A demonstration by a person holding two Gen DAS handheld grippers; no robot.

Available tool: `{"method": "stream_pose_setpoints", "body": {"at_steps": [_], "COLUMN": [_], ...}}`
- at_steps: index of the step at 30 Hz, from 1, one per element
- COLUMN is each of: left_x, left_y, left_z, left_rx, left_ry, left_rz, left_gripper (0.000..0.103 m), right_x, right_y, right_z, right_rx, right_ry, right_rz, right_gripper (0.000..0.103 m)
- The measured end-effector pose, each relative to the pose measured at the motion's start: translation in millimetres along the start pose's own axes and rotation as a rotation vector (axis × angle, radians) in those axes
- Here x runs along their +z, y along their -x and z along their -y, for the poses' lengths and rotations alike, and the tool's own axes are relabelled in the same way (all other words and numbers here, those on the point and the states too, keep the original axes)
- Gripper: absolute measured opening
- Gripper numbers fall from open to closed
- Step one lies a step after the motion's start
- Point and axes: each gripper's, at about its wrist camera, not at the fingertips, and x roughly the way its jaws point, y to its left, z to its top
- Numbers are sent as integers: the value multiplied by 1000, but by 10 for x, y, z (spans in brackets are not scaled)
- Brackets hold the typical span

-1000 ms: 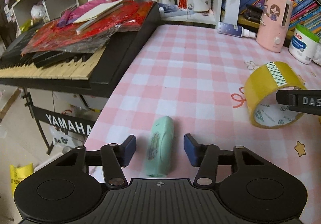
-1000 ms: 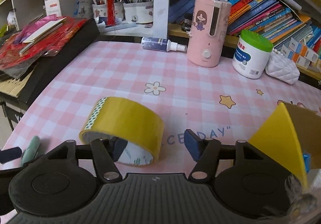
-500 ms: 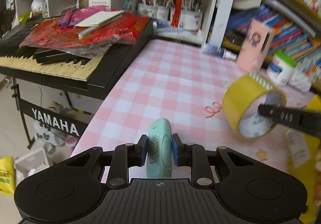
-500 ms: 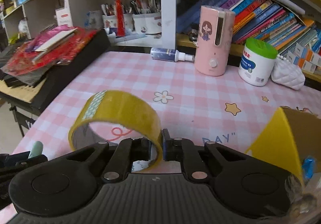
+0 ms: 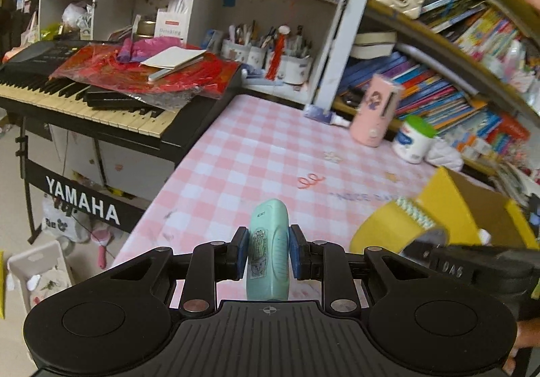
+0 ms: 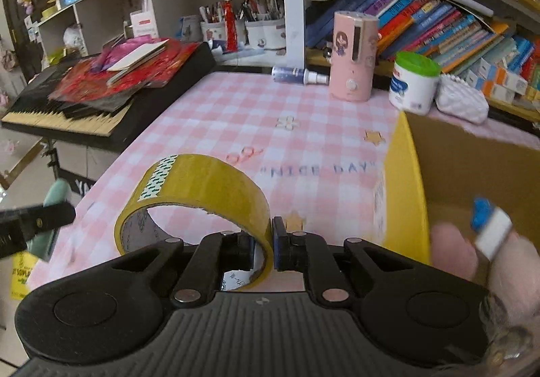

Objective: Organize objects
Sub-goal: 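Carry the green marker and yellow tape roll toward the yellow box with both grippers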

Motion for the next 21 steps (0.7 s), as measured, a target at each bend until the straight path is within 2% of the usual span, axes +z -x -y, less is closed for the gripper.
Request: {"method": "stream_pose_setpoints", "body": {"at_steps": [9, 15, 21], "left_x": [-395, -641, -868], "left_y": [574, 895, 1092], "left_z": [82, 168, 355], "left_rx": [-57, -98, -175], "left_ry": [-20, -72, -149], "left_rz": [-7, -20, -51], "left_gripper": [23, 23, 23], "right_x": [-633, -1017, -1446], "right_y": [724, 1085, 1453], "right_z": [-36, -56, -59], "right_rx": [-9, -27, -63], "right_ry": [-44, -102, -158], "right_rz": [-31, -37, -40], "right_gripper": [10, 10, 10]}}
